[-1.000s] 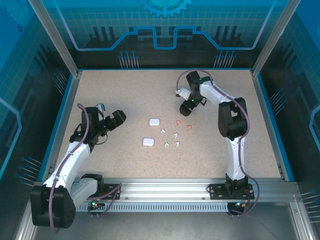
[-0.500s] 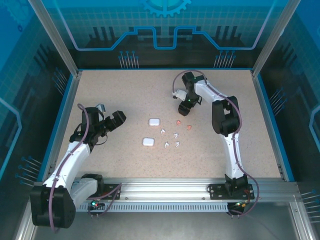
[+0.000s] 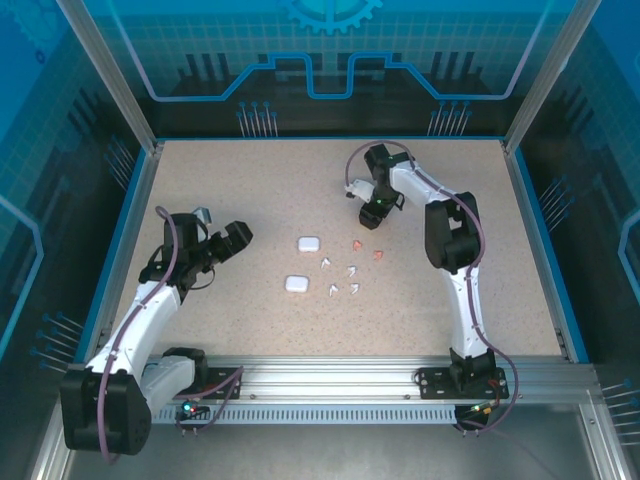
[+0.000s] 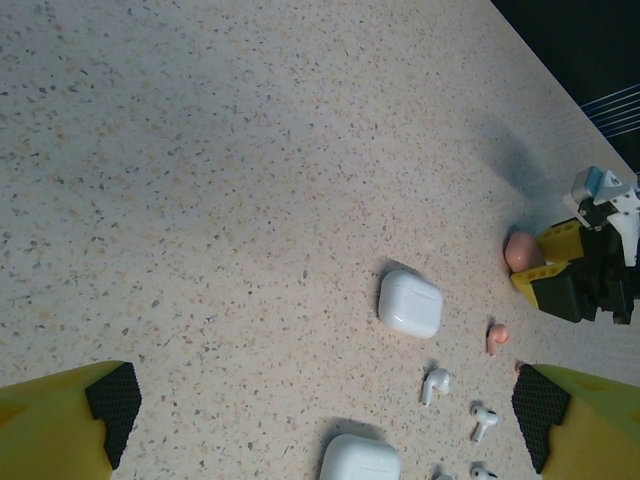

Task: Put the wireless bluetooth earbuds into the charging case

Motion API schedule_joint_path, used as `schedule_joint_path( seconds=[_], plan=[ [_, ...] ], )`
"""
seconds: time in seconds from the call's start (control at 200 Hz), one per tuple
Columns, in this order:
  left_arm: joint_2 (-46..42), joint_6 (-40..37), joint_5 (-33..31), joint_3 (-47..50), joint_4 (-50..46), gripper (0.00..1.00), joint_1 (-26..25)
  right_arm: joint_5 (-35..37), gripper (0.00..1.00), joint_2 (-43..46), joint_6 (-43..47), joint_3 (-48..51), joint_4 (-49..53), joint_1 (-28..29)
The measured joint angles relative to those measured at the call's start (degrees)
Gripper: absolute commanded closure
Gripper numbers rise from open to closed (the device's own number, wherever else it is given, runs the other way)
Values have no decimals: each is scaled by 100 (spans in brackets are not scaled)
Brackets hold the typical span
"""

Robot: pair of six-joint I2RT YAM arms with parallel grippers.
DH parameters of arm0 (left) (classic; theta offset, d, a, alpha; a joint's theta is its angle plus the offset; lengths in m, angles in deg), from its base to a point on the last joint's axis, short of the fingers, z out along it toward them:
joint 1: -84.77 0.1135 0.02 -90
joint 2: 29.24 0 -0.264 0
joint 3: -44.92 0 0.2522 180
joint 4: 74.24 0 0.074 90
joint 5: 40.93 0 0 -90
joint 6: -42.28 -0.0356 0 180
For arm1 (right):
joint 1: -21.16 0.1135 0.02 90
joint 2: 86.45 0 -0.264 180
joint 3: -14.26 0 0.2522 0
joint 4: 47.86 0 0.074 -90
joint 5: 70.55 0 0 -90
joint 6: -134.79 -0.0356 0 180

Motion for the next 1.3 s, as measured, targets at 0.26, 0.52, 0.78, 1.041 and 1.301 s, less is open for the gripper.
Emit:
schedule_joint_path(
  seconds=[0.26, 0.52, 0.78, 1.041, 1.301],
  plan=[
    [118, 28, 599, -195, 138, 2, -9, -348, 56, 898, -63, 1021, -529, 7],
    [450, 175, 1421, -520, 490, 9, -496, -721, 57, 2944, -282, 2730, -1661, 131],
    [1051, 385, 2033, -1001, 1058, 20, -1394, -1034, 56, 4841, -514, 4354, -2688, 846],
    [1620, 614, 2450, -1300, 1565, 23, -2037, -1228, 56, 5681, -765, 5056, -3198, 1427],
    [1956, 688, 2623, -1495, 1840, 22, -2470, -1207, 56, 5735, -946, 5088, -3344, 1668]
  ],
)
